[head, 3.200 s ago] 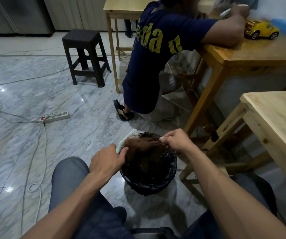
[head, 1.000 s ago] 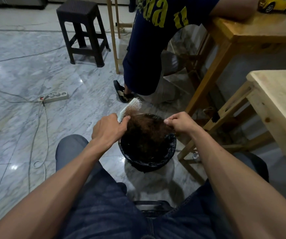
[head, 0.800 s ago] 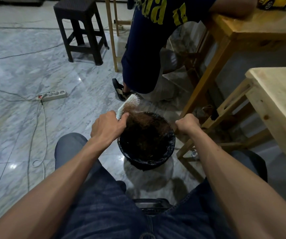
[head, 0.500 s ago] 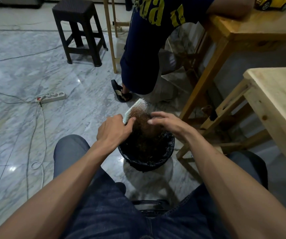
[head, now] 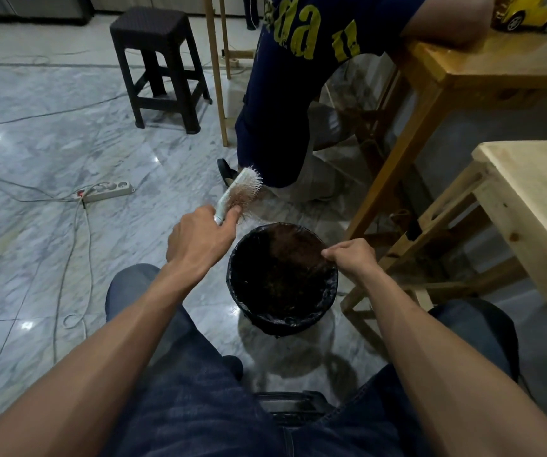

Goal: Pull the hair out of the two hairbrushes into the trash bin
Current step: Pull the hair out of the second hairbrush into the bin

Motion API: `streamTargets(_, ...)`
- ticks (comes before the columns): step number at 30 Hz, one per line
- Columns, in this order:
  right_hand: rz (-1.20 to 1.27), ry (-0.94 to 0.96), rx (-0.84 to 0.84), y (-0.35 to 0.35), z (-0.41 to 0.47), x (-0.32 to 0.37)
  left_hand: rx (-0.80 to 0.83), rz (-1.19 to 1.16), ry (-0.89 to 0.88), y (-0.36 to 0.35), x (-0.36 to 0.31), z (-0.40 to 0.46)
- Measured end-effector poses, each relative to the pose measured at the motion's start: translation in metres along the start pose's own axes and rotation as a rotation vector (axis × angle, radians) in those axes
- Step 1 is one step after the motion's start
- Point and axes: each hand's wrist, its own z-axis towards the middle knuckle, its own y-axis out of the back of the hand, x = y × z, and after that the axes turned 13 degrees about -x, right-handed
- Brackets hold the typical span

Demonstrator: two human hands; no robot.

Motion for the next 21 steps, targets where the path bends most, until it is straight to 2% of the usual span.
streamTargets(5,-0.116,0.155,0.222,0.003,-0.014,0.023,0.11,0.016,-0.048,-0.017,-0.007,-0.016)
streamTargets(8,-0.047,0.253,0.401,0.006,-0.024,0.038,0.186,-0.009,-0.067,-0.021,-0.013,-0.022)
streamTargets(11,0.071,0.316,0.483,-0.001,-0.032,0.042,0.236,-0.026,-0.066,-0.023,-0.02,-0.024)
streamTargets(13,0.13,0.366,0.403,-0.009,-0.033,0.041,0.259,-0.039,-0.068,-0.021,-0.022,-0.023)
streamTargets(16,0.117,0.379,0.152,-0.017,-0.026,0.036,0.288,-0.092,-0.04,-0.014,-0.019,-0.019)
streamTargets(21,-0.02,0.247,0.014,-0.01,-0.011,0.027,0.296,-0.117,-0.025,-0.006,-0.014,-0.016)
